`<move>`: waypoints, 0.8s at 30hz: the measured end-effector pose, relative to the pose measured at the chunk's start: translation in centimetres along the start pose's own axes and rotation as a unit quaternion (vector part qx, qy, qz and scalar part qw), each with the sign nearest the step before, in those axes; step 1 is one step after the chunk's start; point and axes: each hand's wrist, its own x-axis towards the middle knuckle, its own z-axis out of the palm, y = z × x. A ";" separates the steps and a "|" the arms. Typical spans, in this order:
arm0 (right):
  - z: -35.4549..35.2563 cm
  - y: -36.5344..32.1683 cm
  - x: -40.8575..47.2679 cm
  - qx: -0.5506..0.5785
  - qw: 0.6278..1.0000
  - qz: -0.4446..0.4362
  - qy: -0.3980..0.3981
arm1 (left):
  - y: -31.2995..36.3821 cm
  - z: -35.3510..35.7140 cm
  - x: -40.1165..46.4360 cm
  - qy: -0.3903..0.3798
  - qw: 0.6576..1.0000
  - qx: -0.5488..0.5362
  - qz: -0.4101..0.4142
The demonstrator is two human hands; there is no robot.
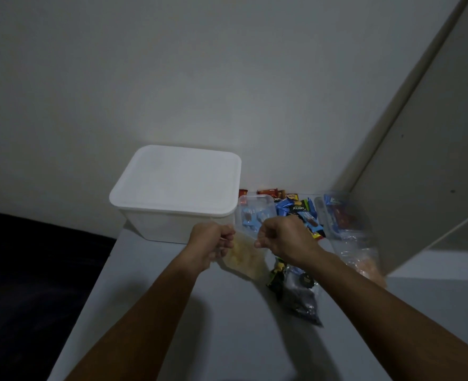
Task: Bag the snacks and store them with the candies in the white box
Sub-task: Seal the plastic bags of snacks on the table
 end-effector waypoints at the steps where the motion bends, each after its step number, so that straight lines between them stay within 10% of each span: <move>1: 0.0 0.0 0.0 0.005 1.000 0.006 -0.005 | -0.1 0.0 0.1 0.002 1.000 0.003 0.002; 24: 1.8 -0.7 1.3 -0.007 0.999 0.032 0.016 | -1.0 0.7 -0.1 -0.001 0.998 0.066 0.017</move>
